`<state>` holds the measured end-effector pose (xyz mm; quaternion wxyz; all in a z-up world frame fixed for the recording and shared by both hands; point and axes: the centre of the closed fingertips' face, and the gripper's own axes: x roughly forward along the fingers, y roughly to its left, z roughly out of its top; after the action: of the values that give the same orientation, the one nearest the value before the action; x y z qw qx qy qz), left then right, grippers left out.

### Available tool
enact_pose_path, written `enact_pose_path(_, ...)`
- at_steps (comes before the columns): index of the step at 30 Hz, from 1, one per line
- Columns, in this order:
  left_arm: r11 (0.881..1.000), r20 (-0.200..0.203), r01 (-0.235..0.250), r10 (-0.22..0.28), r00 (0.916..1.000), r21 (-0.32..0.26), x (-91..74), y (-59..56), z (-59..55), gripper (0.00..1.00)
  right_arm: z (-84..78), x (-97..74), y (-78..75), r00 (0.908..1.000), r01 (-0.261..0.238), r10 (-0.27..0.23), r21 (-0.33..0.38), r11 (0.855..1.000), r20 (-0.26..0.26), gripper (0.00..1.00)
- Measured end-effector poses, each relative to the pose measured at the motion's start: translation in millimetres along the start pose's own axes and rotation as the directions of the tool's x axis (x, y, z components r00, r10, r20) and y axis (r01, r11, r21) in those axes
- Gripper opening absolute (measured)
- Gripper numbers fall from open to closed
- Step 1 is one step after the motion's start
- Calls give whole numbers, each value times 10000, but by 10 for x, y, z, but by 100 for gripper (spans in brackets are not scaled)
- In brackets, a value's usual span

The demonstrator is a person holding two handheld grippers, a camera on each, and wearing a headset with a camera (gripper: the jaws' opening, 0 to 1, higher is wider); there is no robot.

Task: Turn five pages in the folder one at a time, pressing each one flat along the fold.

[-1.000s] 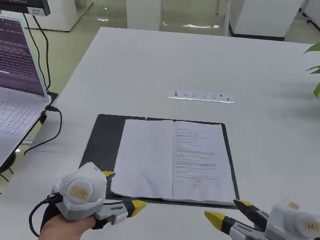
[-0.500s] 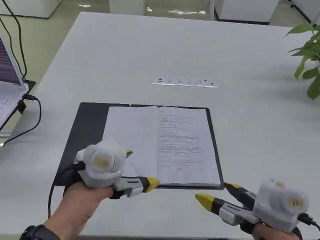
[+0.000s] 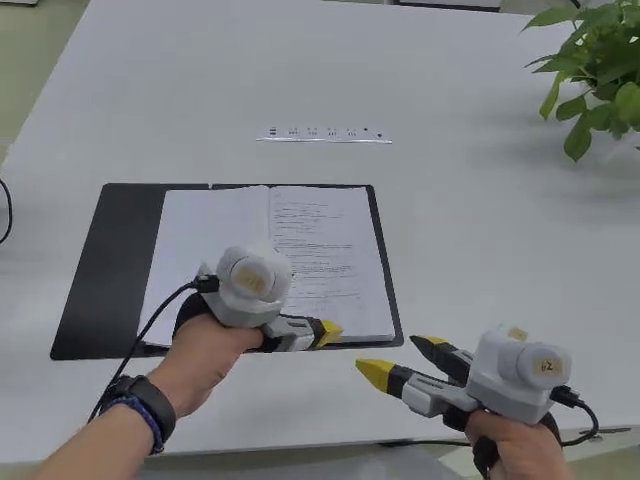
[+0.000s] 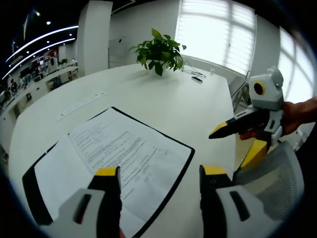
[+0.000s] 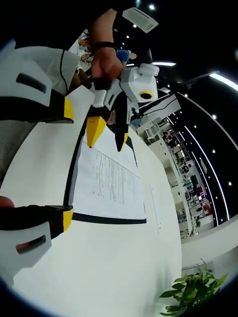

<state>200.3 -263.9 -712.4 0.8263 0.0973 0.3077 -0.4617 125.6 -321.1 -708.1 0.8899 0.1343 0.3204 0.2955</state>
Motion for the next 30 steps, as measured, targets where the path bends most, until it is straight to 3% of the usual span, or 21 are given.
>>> enact_pose_path(7, 9996, -40, -144, 143, 9999, -252, 375, -7, 60, 62, -34, 55, -29, 9993, -246, 245, -43, 9997, -278, 65)
enact_pose_path(17, 9979, -358, -203, 181, 9992, -621, 762, -79, -7, 63, -73, 19, -162, 9987, -283, 291, 192, 9994, -412, 66)
enact_pose_path(21, 9983, -533, -259, 231, 9983, -528, 860, -99, -50, 64, -77, 13, -204, 9983, -284, 295, 227, 9993, -509, 66)
enact_pose_path(24, 9983, -917, -534, 511, 9945, -230, 900, -60, -169, 62, -86, 20, -221, 9978, -330, 345, 268, 9991, -574, 66)
enact_pose_path(26, 9972, -953, -665, 696, 9930, 349, 898, -43, -176, 59, -90, 26, -229, 9975, -349, 364, 259, 9991, -599, 66)
enact_pose_path(30, 9965, -945, -621, 672, 9933, 558, 884, -33, -194, 56, -89, 54, -257, 9973, -377, 397, 323, 9988, -616, 65)
